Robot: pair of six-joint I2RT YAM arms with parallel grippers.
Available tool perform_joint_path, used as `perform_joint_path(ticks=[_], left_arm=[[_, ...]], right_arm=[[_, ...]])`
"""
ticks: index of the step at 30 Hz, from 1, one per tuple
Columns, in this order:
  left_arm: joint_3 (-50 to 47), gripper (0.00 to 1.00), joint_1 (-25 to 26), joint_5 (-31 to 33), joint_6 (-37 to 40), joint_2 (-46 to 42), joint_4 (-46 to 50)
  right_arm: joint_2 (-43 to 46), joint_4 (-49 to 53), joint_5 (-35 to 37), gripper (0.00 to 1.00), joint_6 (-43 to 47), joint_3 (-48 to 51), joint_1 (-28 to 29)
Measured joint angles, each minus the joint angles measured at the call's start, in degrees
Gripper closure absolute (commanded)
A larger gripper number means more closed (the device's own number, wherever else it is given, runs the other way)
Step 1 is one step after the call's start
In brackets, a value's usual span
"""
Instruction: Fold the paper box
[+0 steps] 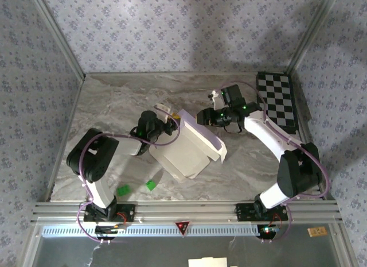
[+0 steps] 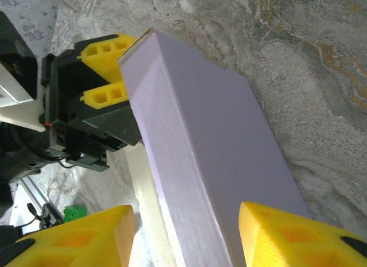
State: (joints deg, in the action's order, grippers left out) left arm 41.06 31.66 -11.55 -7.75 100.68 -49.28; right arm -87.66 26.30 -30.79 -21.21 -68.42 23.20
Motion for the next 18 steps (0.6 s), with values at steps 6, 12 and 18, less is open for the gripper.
perform_joint_path(ticks=[6, 12, 18], left_arm=[[-1.1, 0.58, 0.6, 0.3, -1.6, 3.0, -6.0], [-1.1, 0.56, 1.1, 0.4, -2.9, 5.7, -12.3], [0.1, 0.56, 1.9, 0.5, -3.3, 9.4, -15.2]], right_arm=[[-1.7, -2.3, -1.0, 0.48, -0.2, 1.1, -0.9], [-3.8, -3.8, -2.2, 0.49, -0.4, 1.1, -2.0], [-4.3, -4.1, -3.1, 0.49, -0.4, 1.1, -2.8]])
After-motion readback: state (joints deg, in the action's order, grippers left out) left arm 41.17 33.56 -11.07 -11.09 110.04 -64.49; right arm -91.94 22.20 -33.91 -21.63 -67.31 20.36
